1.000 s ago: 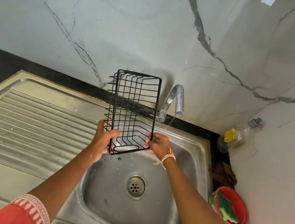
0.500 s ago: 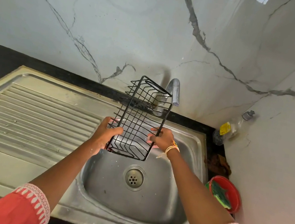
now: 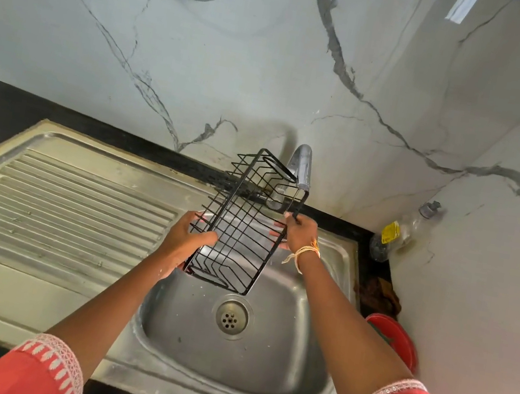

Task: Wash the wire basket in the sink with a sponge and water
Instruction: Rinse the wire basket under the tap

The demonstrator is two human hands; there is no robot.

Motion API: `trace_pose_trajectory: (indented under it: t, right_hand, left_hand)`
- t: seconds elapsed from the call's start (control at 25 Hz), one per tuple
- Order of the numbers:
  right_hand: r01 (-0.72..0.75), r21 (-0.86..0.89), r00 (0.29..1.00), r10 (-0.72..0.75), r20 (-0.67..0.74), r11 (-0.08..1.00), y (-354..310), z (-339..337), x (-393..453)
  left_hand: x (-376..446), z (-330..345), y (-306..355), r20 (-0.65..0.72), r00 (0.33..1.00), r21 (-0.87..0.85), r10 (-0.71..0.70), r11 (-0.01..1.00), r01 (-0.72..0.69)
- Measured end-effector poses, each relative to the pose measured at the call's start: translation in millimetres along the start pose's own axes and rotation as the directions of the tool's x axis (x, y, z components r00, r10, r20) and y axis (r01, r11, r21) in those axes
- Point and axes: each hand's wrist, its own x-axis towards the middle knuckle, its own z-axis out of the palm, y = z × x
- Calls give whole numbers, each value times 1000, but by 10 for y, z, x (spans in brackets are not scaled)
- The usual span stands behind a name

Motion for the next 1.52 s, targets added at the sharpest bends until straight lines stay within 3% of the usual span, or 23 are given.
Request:
trace_pose_trajectory:
  t: [0.12,0.28,0.36,0.44,0.52,0.6,0.8,0.96,1.08,1.2,1.36,1.52]
  right_hand:
    - [-47,29,998,46,37,998,-88,87,-4]
    - [-102,129,995,103,-6,986,-78,224,36]
    - [-143,189,989,150,-19,971,-39,248,42]
    - [-154,225,984,170,-49,962,7,246,52]
    - [-155,263,981,180,-71,952,20,256,50]
    - [-168,296,975,203,-91,940,47,278,54]
    - [-181,349,956,247,-155,920,114,335,27]
    - [-231,417,944,305,-122,879,108,314,21]
    - [-275,411,942,329,-64,869,108,374,-37]
    - [-307,405,940,342,-16,861,104,469,-129]
    - [-388,428,911,411,41,816,240,578,-216]
    - [-452,455,873,484,52,767,383,642,-352]
  left_hand:
    - [4,-55,-32,-49,999,-26,-22,999,20]
    - [137,-167,-84,-193,981,130,26,991,0]
    - [148,-158,-83,-273,962,130,4,991,32]
    - [97,-84,-188,-313,950,-100,-9,995,-24]
    - [19,23,-358,-329,932,-480,-154,877,-25]
    - [-4,132,-497,-256,926,-685,-278,728,30]
    - [50,208,-530,-58,967,-860,-248,504,78]
    - [120,178,-660,151,840,-963,-522,116,245]
    - [102,295,-657,248,745,-919,-619,93,383]
    - [54,371,-576,209,719,-955,-662,20,296]
    - [61,209,-594,126,774,-989,-620,-23,143]
    - [149,73,-729,143,845,-983,-516,28,184]
